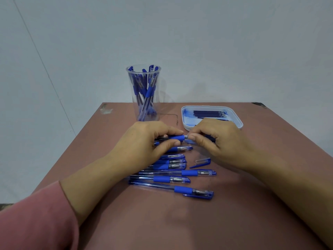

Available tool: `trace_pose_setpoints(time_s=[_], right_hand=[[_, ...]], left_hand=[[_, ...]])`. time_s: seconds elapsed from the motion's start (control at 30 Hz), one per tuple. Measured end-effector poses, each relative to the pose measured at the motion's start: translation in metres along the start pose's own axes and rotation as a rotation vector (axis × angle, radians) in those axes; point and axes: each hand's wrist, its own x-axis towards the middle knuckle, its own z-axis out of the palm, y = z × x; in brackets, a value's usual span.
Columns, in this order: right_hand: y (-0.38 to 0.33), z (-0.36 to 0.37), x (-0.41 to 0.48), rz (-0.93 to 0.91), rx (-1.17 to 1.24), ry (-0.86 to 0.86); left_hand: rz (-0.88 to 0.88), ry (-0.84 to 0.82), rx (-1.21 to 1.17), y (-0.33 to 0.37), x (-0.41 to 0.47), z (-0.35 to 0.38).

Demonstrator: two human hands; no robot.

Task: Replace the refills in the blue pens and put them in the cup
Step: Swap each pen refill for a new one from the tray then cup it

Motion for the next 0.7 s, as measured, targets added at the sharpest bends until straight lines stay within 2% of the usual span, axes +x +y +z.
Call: trace_pose_setpoints(time_s=[0.43, 0.7], right_hand=[[-0.0012, -0.0022, -0.0012, -0.001, 0.05, 0.009], [-0.0032, -0.0003, 0.0004, -0.047, -0.007, 0.044]], left_hand=[[0.02, 0.032, -0.011, 0.0019, -0.0001, 0.0], [0.049, 0.061, 0.009, 0.0017, 0.0, 0.0004]])
